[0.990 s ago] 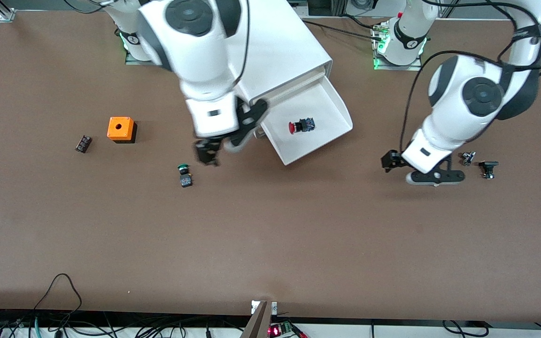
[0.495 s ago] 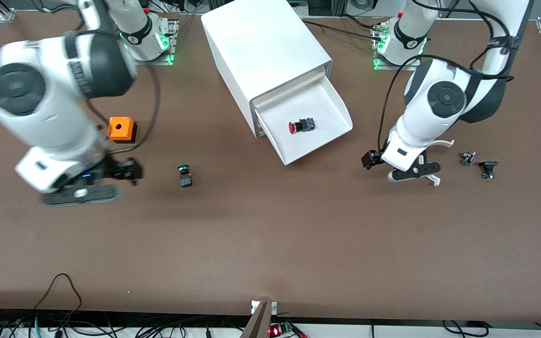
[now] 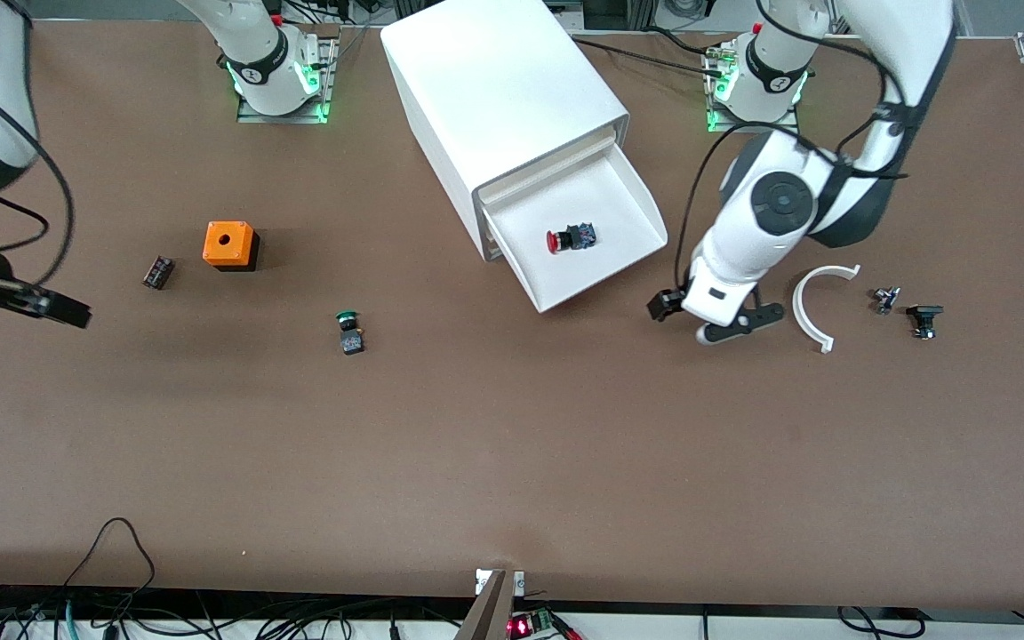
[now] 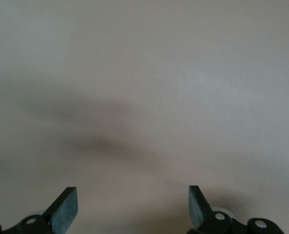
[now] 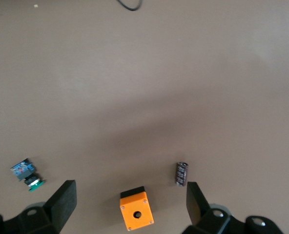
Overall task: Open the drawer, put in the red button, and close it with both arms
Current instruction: 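Withdraw the right gripper while the left gripper moves toward the drawer, then push the open drawer shut with the left gripper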
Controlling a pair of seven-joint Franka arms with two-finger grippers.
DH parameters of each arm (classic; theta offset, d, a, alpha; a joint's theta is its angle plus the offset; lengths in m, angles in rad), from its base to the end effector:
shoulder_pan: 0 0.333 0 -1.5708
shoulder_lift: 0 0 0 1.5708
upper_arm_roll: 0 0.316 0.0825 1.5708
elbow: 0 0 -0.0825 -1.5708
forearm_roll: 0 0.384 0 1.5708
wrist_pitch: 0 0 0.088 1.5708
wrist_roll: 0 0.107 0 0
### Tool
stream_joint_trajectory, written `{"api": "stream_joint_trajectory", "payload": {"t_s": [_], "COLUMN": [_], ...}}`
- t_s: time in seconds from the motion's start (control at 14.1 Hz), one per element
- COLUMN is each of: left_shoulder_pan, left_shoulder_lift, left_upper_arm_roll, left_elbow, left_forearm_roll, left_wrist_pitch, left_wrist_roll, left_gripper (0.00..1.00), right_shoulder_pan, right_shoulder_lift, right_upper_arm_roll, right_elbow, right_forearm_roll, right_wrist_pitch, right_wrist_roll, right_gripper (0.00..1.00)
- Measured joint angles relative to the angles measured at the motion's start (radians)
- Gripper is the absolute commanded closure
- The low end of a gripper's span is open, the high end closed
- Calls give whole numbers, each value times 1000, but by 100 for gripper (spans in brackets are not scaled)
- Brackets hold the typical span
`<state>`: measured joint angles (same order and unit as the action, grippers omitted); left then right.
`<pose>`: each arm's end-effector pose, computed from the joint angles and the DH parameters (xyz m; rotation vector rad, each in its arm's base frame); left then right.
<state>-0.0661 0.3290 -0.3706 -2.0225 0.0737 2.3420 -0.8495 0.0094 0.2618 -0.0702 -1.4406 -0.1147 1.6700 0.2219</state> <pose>0.5460 -0.2460 0.2986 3.0255 0.5830 -0.0407 0.6359 -0.0446 0.5397 2.9803 -0.4009 -0.0316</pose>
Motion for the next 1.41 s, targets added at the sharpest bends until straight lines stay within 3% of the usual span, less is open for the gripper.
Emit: {"api": "stream_joint_trajectory", "payload": {"t_s": [0.14,0.35,0.92,1.2,1.41], "left_shoulder_pan": [-41,-55,-64,-58,-4], "left_shoulder_lift": [26,27,-14,-27,-77], "left_upper_arm_roll": [-8,-80,-318,-335,-295], "left_elbow": [-20,-58,-162,-171,-155], "left_forearm_roll": [0,0,0,0,0], "left_wrist_pitch": [27,30,33,35,49], "left_wrist_roll": [-43,-93,-190,-190,-188], "left_gripper": [0,0,0,0,0], "right_shoulder_pan": [-11,-15,-15,-15,-13], "right_shoulder_lift": [-88,-166,-249,-244,-243], "right_upper_arm_roll": [-34,-77,-79,-84,-83], "right_elbow": [-84,-139,-221,-225,-225], "right_forearm_roll": [6,57,61,61,61], "right_wrist_pitch": [6,3,15,5,7], "right_wrist_roll": [-41,-86,-196,-300,-312], "right_gripper": [0,0,0,0,0]}}
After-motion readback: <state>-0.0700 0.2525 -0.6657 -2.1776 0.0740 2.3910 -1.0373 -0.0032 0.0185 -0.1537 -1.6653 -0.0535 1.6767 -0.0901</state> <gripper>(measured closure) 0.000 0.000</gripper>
